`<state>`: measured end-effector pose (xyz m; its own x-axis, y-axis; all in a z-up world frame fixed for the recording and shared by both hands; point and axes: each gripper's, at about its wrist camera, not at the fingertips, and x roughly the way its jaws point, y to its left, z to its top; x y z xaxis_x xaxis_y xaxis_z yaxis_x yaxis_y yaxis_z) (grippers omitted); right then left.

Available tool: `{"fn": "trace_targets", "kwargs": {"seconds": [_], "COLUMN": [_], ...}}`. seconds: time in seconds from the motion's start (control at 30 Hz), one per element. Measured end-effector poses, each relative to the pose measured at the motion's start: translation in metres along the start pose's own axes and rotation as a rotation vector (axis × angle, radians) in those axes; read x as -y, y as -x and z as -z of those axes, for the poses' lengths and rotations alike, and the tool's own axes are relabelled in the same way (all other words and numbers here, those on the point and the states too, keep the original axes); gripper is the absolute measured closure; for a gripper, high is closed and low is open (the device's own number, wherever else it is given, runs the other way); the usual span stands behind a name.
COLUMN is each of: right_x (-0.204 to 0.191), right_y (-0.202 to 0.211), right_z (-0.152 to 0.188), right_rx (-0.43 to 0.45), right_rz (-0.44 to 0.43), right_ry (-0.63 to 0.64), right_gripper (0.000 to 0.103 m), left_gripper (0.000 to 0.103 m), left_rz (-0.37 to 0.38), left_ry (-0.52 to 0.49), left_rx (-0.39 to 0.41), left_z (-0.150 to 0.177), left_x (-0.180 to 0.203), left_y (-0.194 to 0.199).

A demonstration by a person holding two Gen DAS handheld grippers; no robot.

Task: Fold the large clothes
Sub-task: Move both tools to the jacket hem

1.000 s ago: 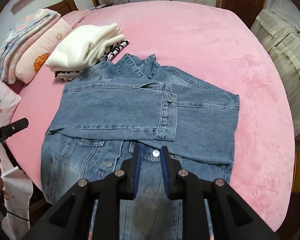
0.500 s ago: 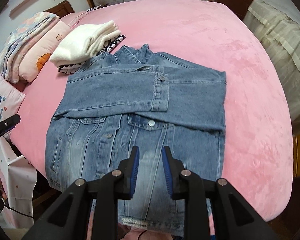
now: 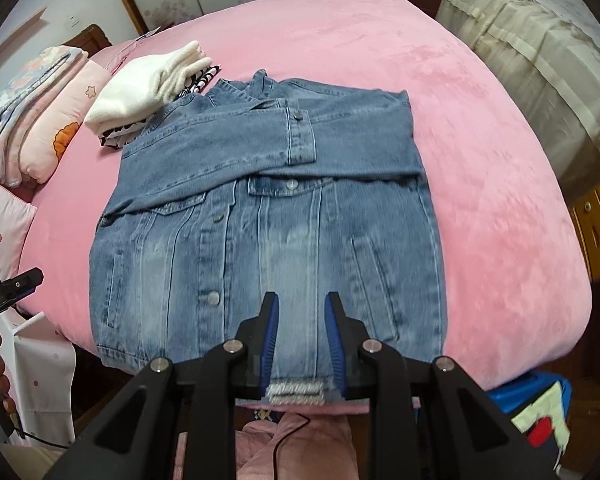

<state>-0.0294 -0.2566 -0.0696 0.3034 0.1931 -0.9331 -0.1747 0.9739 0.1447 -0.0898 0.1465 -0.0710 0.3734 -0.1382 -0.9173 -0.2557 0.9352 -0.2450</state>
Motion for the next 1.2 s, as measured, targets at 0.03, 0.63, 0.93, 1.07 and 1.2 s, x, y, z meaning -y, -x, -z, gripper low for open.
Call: {"fn": "trace_targets", "kwargs": {"seconds": [0.03, 0.63, 0.93, 1.07, 1.2], "right_x": [-0.001, 0.032, 0.077, 0.105, 0.13], "right_y": [0.001, -0.032, -0.055, -0.067, -0.08], "right_z": [0.007, 0.071, 0.09, 0.094, 0.096], "right_rx": [0.003, -0.021, -0.034, -0.048, -0.061], "right_rz": [0.005, -0.022, -0.02, 0.028, 0.071], "right_ry": [-0.006, -0.125, -0.129, -0.135, -0.155], "right_gripper": [0.079, 0.074, 0.058, 0.058, 0.058], "left_gripper": [0.028, 0.029, 0.029, 0.029, 0.029], "left_rz": [-0.009, -0.01, 0.003, 0.001, 0.001], "left_ry": [-0.009, 0.026, 0.013, 0.023, 0.025], "left_rx": [0.002, -0.068, -0.103, -0.113, -0.118], "left_z": [0.003, 0.065, 0.085, 0.087, 0.088], "left_x": [-0.001, -0.06, -0.076, -0.084, -0.087], "left_y": [0.0, -0.065, -0.112, -0.127, -0.141]}}
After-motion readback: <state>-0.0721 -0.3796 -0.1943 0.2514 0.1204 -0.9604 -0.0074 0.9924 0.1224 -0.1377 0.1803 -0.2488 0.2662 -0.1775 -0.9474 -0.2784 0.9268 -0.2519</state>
